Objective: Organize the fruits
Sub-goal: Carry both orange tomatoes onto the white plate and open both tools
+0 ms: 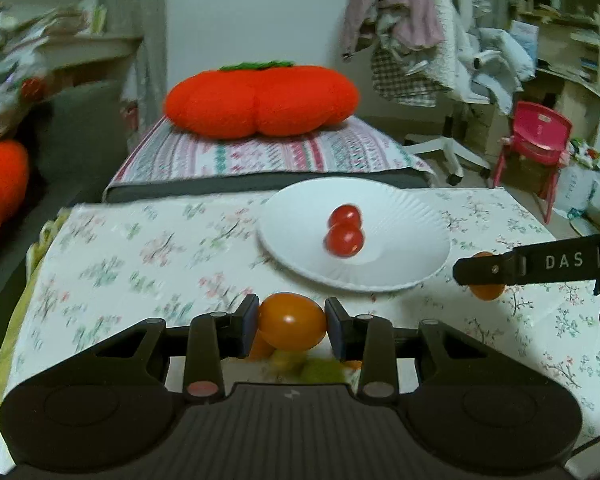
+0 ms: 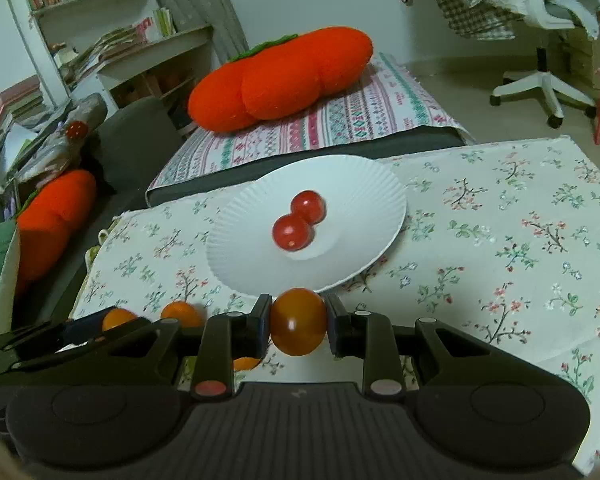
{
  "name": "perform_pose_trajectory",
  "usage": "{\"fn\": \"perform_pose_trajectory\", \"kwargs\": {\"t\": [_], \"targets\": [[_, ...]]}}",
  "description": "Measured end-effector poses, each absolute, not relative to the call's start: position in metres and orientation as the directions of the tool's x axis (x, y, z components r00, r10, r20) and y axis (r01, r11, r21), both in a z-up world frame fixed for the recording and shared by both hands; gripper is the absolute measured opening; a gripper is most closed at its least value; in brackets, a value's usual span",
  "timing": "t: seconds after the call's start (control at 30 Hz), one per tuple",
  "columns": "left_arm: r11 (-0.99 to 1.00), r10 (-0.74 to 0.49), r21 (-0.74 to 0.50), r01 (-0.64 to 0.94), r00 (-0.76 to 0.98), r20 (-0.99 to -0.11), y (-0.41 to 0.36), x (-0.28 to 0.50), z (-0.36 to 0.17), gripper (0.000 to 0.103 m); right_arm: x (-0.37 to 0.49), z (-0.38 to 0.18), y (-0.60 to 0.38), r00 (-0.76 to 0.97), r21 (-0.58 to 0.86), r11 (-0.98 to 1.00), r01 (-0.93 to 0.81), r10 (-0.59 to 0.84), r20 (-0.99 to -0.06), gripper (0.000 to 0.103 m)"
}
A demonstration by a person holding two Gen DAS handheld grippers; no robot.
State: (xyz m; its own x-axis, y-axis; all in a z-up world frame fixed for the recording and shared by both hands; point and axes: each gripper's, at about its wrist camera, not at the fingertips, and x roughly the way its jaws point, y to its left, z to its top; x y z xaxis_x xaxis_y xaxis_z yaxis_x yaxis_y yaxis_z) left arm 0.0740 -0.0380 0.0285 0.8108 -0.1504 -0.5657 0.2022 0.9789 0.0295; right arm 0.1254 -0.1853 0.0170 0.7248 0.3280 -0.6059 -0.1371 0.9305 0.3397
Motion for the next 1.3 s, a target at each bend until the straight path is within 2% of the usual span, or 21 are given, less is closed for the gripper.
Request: {"fn": "perform_pose_trajectory", "kwargs": {"t": [0.23,0.33,0.53,0.83,1.1,1.17,1.23,1.3], "targets": [[0.95,-0.212,0.094,0.299,0.833,-0.511,-0.071,0.102,0.023,0.015,0.145,0.011,-0.192,0.74,0.357,0.926,-0.119,0.323,-0.59,0.025],[0.938,-0.235,0.102,0.332,0.822,-0.518,-0.08,0.116,0.016,0.015,0.153,0.008,-0.193,0.744,0.378,0.919,-0.112,0.33,-0.581,0.025],[0.925,-0.296,0.04,0.377,0.784,-0.545,-0.08,0.136,0.003,0.016,0.165,0.004,-0.194,0.755,0.39,0.913,-0.119,0.338,-0.562,0.025],[0.925,-0.278,0.064,0.374,0.783,-0.557,-0.084,0.134,-0.003,0.02,0.169,-0.004,-0.189,0.735,0.391,0.914,-0.112,0.341,-0.587,0.028],[0.935,-0.279,0.02,0.354,0.77,-0.574,-0.074,0.132,0.003,0.023,0.163,0.006,-0.201,0.752,0.425,0.903,-0.064,0.323,-0.574,0.041],[0.94,-0.276,0.005,0.341,0.768,-0.577,-0.07,0.131,0.006,0.023,0.161,0.01,-0.204,0.758,0.433,0.899,-0.062,0.324,-0.565,0.053],[0.948,-0.264,-0.007,0.319,0.771,-0.579,-0.065,0.13,0.011,0.025,0.161,0.013,-0.207,0.76,0.454,0.889,-0.066,0.34,-0.554,0.058],[0.953,-0.261,-0.026,0.302,0.774,-0.577,-0.059,0.127,0.017,0.028,0.162,0.015,-0.21,0.761,0.472,0.879,-0.064,0.349,-0.547,0.069]]}}
